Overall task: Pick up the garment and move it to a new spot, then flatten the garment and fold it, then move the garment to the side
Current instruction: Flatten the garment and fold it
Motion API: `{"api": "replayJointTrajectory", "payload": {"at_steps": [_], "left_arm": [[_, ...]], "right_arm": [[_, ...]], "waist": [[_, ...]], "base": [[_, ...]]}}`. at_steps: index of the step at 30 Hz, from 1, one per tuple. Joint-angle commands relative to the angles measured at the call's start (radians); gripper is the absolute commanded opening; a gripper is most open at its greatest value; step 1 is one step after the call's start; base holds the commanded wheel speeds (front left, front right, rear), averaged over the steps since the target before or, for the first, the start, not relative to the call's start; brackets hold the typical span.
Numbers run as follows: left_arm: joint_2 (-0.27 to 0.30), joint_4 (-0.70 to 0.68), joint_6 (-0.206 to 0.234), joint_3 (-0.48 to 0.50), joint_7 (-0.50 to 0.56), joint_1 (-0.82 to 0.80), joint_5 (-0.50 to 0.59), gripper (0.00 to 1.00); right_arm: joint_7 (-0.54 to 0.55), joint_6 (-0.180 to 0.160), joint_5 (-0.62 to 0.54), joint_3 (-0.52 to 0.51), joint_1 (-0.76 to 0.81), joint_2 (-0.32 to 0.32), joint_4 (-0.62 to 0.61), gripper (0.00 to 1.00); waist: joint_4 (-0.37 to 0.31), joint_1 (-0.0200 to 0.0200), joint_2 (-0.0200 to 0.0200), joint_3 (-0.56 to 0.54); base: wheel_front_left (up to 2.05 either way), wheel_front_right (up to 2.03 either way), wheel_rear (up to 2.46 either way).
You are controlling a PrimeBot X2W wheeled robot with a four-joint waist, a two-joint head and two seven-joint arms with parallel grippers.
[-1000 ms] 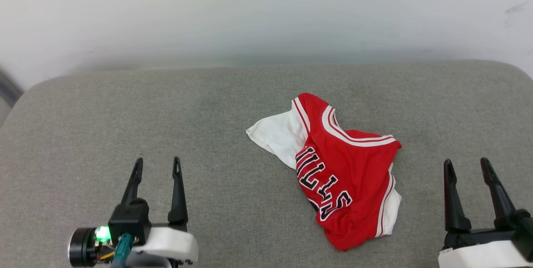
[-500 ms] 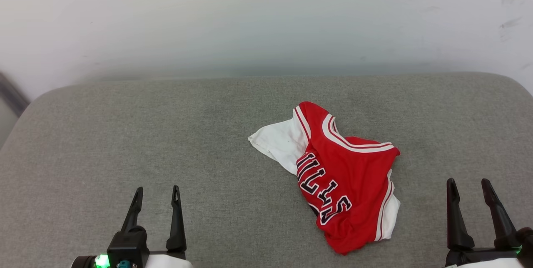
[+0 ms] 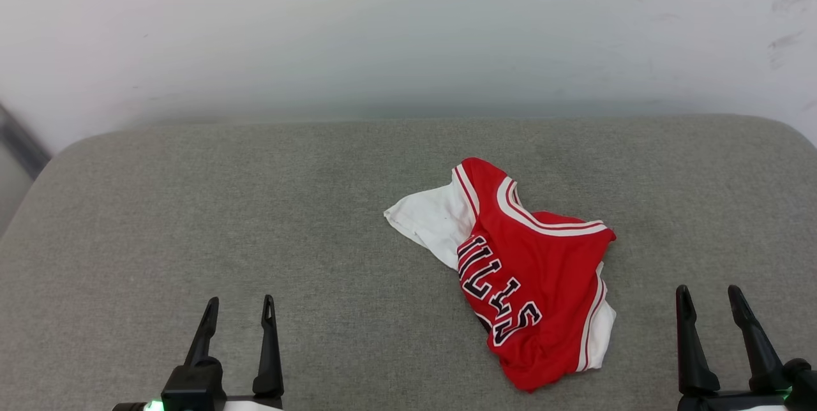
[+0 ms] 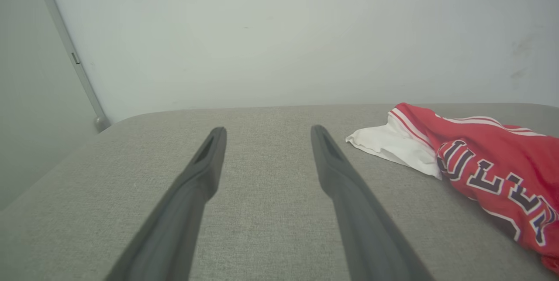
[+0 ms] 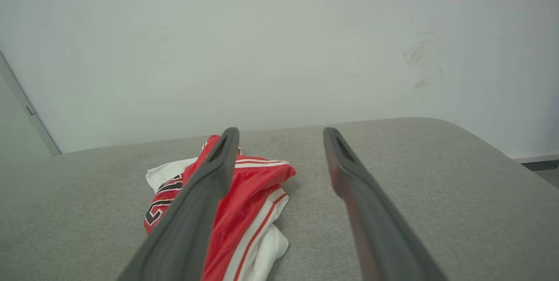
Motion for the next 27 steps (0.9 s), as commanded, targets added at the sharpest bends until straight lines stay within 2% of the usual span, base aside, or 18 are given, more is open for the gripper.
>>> {"api": "replayJointTrajectory", "payload": {"at_steps": [1,12,16,21,27], "left_arm": [[0.000,0.001,-0.003,0.004,-0.003,0.006,0.008,1.00],[-0.022,0.015,-0.036,0.035,-0.003,-0.007,0.027,1.00],[-0.024,0.039,-0.066,0.038,-0.003,-0.057,0.023,1.00],[0.005,0.101,-0.117,0.040,-0.003,-0.183,0.035,1.00],[0.055,0.229,-0.180,0.025,-0.002,-0.415,0.038,1.00]], "right_arm": [[-0.002,0.000,-0.007,0.002,0.005,0.002,0.001,1.00],[-0.002,0.000,-0.014,0.005,-0.004,0.002,-0.002,1.00],[-0.002,0.000,-0.019,0.008,-0.018,0.002,-0.005,1.00],[-0.002,0.000,-0.030,0.014,-0.041,0.002,-0.013,1.00],[-0.002,0.000,-0.050,0.020,-0.076,0.001,-0.031,1.00]], "waist": [[0.001,0.0001,-0.0001,0.000],[0.002,0.0001,-0.0001,0.003],[-0.003,0.0001,-0.0001,0.012],[-0.017,0.0001,-0.0001,0.034],[-0.043,0.0001,-0.0001,0.101]], "base": [[0.00,0.00,0.00],[0.00,0.00,0.00],[0.00,0.00,0.00],[0.00,0.00,0.00],[0.00,0.00,0.00]]}}
